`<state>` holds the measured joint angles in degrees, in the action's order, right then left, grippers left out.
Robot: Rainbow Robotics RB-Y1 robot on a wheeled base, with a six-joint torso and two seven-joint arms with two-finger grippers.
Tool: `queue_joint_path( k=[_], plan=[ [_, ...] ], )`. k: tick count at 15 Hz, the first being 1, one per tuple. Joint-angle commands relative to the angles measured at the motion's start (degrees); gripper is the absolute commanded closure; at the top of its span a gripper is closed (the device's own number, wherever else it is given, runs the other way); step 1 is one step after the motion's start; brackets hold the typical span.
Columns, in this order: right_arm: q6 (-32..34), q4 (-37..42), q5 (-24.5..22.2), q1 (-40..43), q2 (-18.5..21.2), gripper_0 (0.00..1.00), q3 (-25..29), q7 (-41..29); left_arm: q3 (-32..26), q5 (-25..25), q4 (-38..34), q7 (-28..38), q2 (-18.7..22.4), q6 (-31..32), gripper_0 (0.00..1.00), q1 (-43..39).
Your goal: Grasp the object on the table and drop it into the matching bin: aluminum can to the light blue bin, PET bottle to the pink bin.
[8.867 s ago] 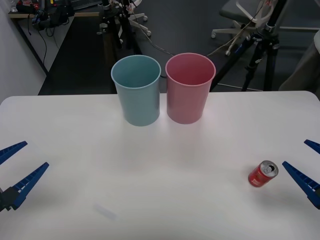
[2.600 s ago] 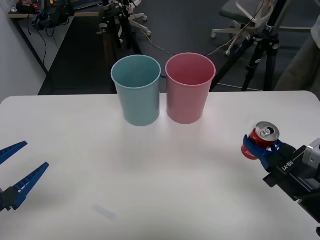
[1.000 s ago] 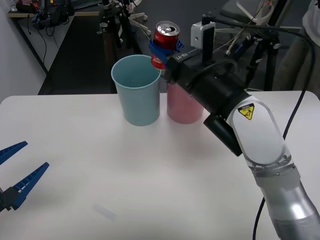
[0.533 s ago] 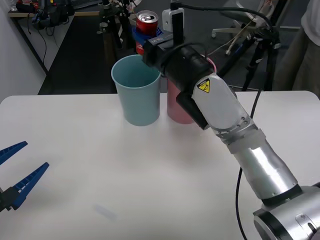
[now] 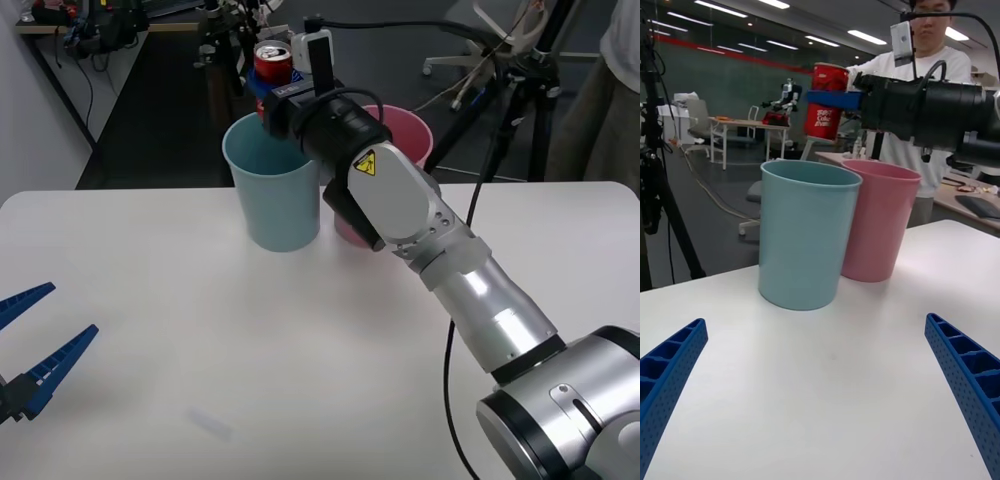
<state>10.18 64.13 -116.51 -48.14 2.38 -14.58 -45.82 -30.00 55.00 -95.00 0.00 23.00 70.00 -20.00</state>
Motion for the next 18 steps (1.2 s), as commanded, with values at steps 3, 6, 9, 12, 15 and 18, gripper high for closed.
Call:
queue_joint_path(
  k=[3, 6, 9, 12, 15, 18],
  plan=[
    [0.02, -0.14, -0.12, 0.07, -0.01, 1.00, -0.10, 0.03, 0.00, 0.00, 0.00, 0.00, 0.00, 0.00, 0.00, 0.00],
    [0.02, -0.05, -0.12, 0.07, -0.01, 1.00, -0.10, -0.14, 0.00, 0.00, 0.00, 0.00, 0.00, 0.00, 0.00, 0.00],
    [-0.16, -0.05, -0.03, 0.07, -0.01, 0.00, -0.10, -0.05, 0.00, 0.00, 0.00, 0.00, 0.00, 0.00, 0.00, 0.00],
    [-0.25, -0.05, -0.03, 0.07, -0.01, 0.00, -0.10, 0.12, 0.00, 0.00, 0.00, 0.00, 0.00, 0.00, 0.00, 0.00],
    [-0.25, -0.05, -0.12, 0.07, -0.01, 0.00, -0.10, 0.21, 0.00, 0.00, 0.00, 0.00, 0.00, 0.00, 0.00, 0.00],
    [-0.25, -0.05, -0.03, 0.07, -0.01, 0.00, -0.10, 0.21, 0.00, 0.00, 0.00, 0.00, 0.00, 0.00, 0.00, 0.00]
  ],
)
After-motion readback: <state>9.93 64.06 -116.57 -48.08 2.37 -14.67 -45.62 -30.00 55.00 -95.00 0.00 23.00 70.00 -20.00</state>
